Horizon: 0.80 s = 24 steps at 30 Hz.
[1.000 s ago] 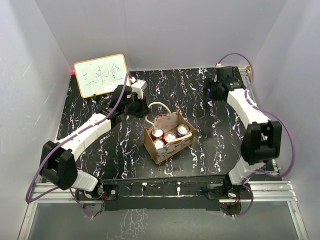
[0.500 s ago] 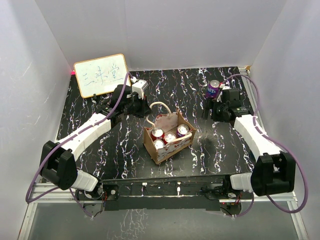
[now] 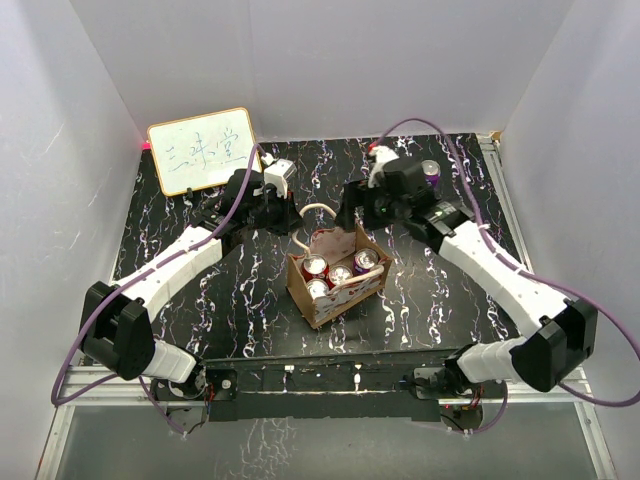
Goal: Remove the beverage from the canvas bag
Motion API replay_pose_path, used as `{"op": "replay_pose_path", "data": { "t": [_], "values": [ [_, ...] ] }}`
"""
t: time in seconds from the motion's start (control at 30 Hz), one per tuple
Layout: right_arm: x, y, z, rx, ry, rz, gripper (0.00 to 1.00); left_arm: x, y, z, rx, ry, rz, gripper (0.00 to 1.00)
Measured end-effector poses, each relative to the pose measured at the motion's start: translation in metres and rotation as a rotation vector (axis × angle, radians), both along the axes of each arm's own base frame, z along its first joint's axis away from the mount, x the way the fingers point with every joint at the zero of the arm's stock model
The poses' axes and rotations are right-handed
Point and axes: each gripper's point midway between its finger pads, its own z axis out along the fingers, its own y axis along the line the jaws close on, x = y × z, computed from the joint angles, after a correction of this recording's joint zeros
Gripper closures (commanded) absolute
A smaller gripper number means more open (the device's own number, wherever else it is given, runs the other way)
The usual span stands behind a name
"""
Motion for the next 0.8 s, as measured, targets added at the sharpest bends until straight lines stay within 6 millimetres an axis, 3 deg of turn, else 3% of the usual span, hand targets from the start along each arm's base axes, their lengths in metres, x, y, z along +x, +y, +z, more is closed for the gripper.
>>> {"op": "replay_pose_path", "data": {
  "t": [0.1,0.33,0.53,0.8],
  "values": [
    [-0.019,0.039,0.000,-0.022,-0.010,0.092,0.22,0.000,0.000,0.000,0.000,0.000,0.001,1.00],
    [-0.061,0.087,-0.037,-0.172,0.007,0.217,0.27,0.002,0.002,-0.001,0.012,-0.004,0.014,1.00],
    [-0.074,0.099,-0.069,-0.280,0.023,0.250,0.27,0.004,0.008,-0.005,0.040,-0.011,0.034,1.00],
    [-0.069,0.093,-0.082,-0.321,0.011,0.226,0.28,0.006,0.012,-0.007,0.062,-0.014,0.046,1.00]
  ]
}}
